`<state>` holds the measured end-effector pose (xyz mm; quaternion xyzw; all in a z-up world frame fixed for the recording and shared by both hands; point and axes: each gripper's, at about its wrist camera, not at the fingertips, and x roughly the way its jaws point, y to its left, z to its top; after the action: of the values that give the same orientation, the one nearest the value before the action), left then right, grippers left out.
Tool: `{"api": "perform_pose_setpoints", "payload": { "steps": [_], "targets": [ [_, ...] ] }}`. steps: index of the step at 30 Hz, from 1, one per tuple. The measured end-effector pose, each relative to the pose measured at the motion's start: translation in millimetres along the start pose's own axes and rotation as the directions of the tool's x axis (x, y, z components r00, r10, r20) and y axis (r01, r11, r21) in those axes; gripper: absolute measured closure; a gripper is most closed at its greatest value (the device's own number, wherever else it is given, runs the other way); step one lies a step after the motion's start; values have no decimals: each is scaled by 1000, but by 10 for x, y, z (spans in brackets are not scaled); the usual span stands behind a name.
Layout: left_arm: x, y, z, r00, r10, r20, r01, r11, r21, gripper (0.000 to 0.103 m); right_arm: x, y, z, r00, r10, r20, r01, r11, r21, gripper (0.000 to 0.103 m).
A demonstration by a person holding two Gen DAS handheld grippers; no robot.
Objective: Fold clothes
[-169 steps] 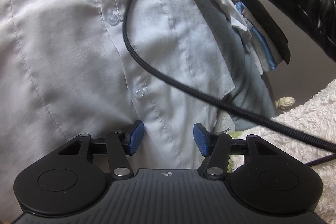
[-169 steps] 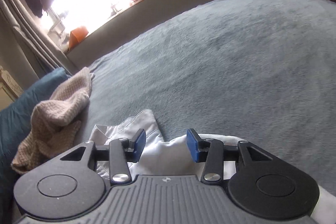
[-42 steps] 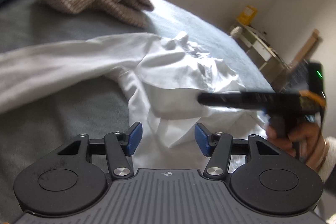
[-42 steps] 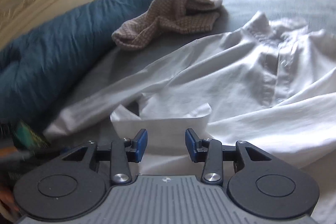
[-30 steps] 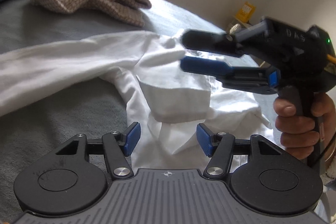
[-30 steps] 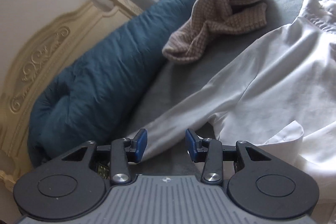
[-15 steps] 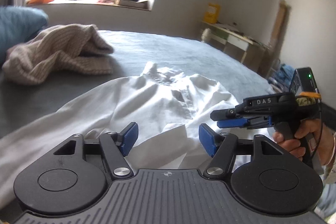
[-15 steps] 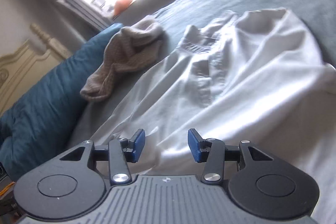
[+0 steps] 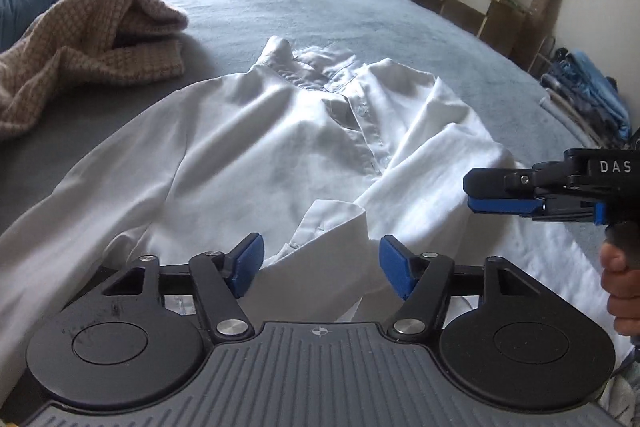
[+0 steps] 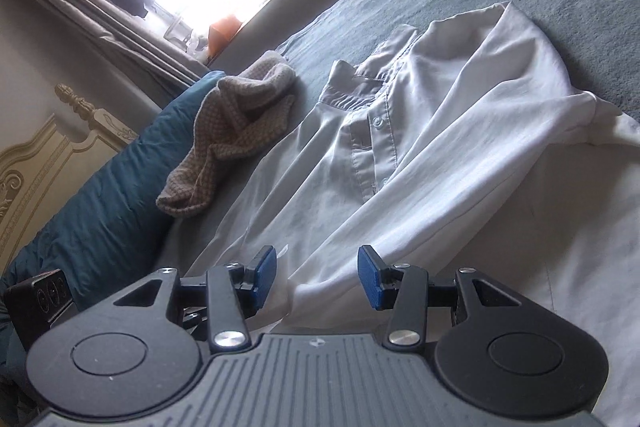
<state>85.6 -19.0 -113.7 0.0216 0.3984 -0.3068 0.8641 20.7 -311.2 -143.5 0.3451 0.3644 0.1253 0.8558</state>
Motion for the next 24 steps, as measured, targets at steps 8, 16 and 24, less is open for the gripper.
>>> {"api": "perform_pose_setpoints", "payload": {
  "steps": [8,16,24],
  "targets": [
    [-388,259,-194,987,-117,110,137,970,-201,95,-41,-150,25,999,-25,27,23,998,52,55],
    [-717,465,-435,969,-123,216,179,948,-264,98,-33,-171,21,999,-38,27,37,997,64,55],
    [-397,-129,-174,988,-43,151,25,993,119,20,4,-121,-27,999,-42,3,42,998,45,55]
  ]
}}
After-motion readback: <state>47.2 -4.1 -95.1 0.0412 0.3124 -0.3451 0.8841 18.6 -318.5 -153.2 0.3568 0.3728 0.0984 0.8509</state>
